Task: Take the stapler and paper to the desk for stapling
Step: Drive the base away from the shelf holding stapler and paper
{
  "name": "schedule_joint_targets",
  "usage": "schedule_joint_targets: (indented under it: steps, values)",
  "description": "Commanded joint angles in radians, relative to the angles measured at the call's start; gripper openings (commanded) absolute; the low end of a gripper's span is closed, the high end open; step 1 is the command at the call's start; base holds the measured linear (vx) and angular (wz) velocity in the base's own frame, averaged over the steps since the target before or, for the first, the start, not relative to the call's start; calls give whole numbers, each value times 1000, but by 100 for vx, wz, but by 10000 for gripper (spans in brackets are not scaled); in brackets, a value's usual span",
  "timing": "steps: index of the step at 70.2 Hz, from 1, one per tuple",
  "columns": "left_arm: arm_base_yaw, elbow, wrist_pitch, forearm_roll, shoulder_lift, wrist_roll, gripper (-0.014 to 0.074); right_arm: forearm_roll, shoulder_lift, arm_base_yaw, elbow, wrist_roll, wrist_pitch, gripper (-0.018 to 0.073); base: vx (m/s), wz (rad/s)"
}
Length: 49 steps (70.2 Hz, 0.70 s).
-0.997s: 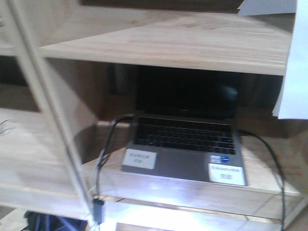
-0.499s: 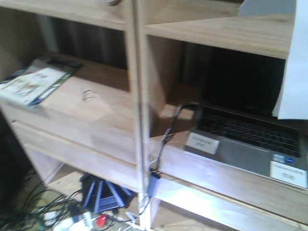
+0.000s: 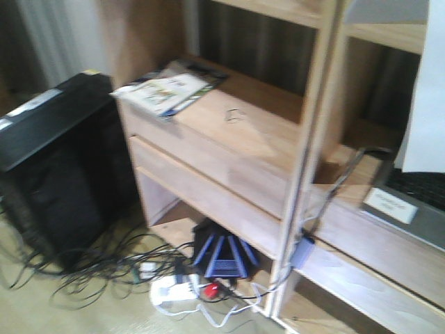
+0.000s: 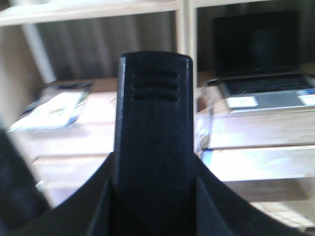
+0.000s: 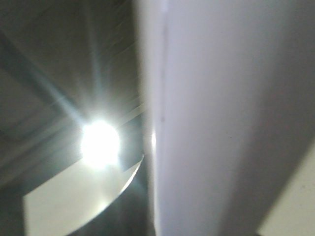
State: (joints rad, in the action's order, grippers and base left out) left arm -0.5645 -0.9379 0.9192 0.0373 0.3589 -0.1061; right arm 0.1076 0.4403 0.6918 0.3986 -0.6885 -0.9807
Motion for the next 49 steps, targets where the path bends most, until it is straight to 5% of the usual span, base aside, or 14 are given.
schedule_joint_targets:
  steps: [1,49]
  values:
    - [-3,-23,-118,7,11,3,-6,-16,8,-5,23,10,-33,-6,-14,54]
    - [-3,-23,-118,7,11,3,-6,-16,8,-5,23,10,-32,-6,-12,54]
